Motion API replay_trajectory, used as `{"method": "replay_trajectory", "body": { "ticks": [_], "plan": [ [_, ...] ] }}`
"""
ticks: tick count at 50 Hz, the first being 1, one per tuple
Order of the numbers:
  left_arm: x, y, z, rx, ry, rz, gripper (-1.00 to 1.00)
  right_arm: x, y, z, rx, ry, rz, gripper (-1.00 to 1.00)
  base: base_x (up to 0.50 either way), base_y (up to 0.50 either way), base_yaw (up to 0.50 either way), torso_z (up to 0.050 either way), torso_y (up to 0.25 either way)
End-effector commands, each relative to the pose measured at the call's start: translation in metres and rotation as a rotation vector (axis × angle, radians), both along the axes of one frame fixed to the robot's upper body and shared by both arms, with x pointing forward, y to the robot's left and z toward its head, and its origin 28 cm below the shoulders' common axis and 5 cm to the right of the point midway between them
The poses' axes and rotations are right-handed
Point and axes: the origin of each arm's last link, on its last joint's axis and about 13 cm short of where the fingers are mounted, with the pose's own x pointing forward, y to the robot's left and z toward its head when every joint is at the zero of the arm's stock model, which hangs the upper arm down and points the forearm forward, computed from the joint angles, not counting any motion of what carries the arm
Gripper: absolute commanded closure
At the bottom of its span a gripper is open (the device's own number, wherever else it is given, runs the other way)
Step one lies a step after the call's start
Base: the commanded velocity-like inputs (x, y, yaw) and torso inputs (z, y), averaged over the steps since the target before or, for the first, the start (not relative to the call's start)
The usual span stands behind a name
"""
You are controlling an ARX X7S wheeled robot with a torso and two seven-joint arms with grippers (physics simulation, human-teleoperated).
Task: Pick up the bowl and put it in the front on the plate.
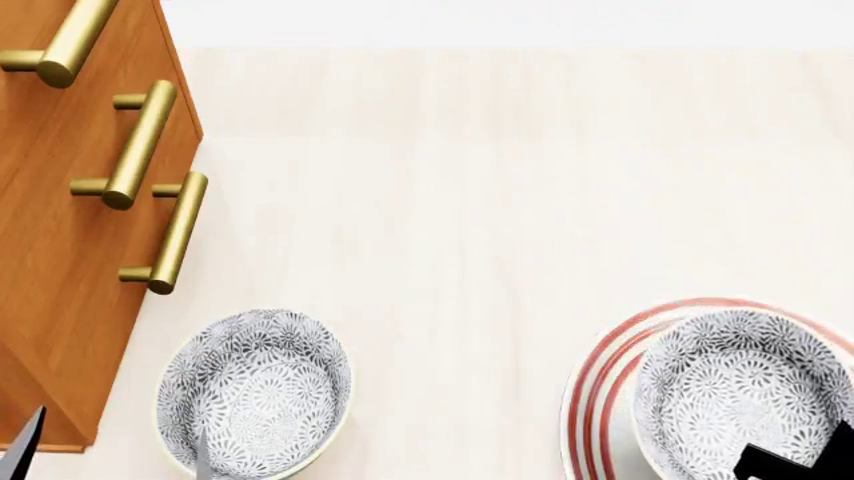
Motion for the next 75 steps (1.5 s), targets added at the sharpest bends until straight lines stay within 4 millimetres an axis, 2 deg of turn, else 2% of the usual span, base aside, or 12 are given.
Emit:
{"method": "replay_trajectory", "body": {
  "ticks": [1,32,37,38,40,47,49,51,59,65,75],
  "plan": [
    [0.002,0.0,0.003,-0.022,-0.014,0.009,-1.0,0.003,-0.003,-0.002,-0.003,-0.033,-0.024,1.0,0.0,0.0,0.0,0.0,0.0],
    [0.003,0.0,0.002,-0.029,-0.003,0.01,-1.0,0.004,-0.008,-0.014,-0.032,0.009,-0.067,1.0,0.0,0.0,0.0,0.0,0.0],
    [0.003,0.0,0.002,-0.032,0.001,0.01,-1.0,0.005,-0.007,-0.01,-0.043,-0.001,-0.053,1.0,0.0,0.0,0.0,0.0,0.0],
    [0.003,0.0,0.002,-0.032,0.001,0.01,-1.0,0.005,-0.006,-0.008,-0.045,-0.009,-0.045,-1.0,0.0,0.0,0.0,0.0,0.0],
    [0.003,0.0,0.002,-0.032,0.001,0.01,-1.0,0.005,-0.005,-0.004,-0.047,-0.025,-0.037,-1.0,0.0,0.0,0.0,0.0,0.0],
    [0.003,0.0,0.001,-0.031,0.001,0.008,-1.0,0.006,-0.001,0.035,-0.054,-0.168,-0.012,-1.0,0.0,0.0,0.0,0.0,0.0],
    [0.003,0.0,0.001,-0.031,0.001,0.008,-1.0,0.006,-0.001,0.039,-0.059,-0.186,-0.012,-1.0,0.0,0.0,0.0,0.0,0.0],
    [0.003,0.0,0.001,-0.032,0.001,0.008,-1.0,0.004,0.001,0.054,-0.067,-0.239,-0.008,-1.0,0.0,0.0,0.0,0.0,0.0],
    [0.003,0.0,0.0,-0.033,0.002,0.007,-1.0,-0.002,0.005,0.086,-0.073,-0.349,-0.007,-1.0,0.0,0.0,0.0,0.0,0.0],
    [0.002,0.0,0.001,-0.033,-0.001,0.008,-1.0,-0.007,0.009,0.098,-0.042,-0.428,-0.051,-1.0,0.0,0.0,0.0,0.0,0.0],
    [0.001,0.001,0.003,-0.03,-0.009,0.012,-1.0,-0.016,0.01,0.097,-0.168,-0.515,-0.268,-1.0,0.0,0.0,0.0,0.0,0.0]
  ]
}}
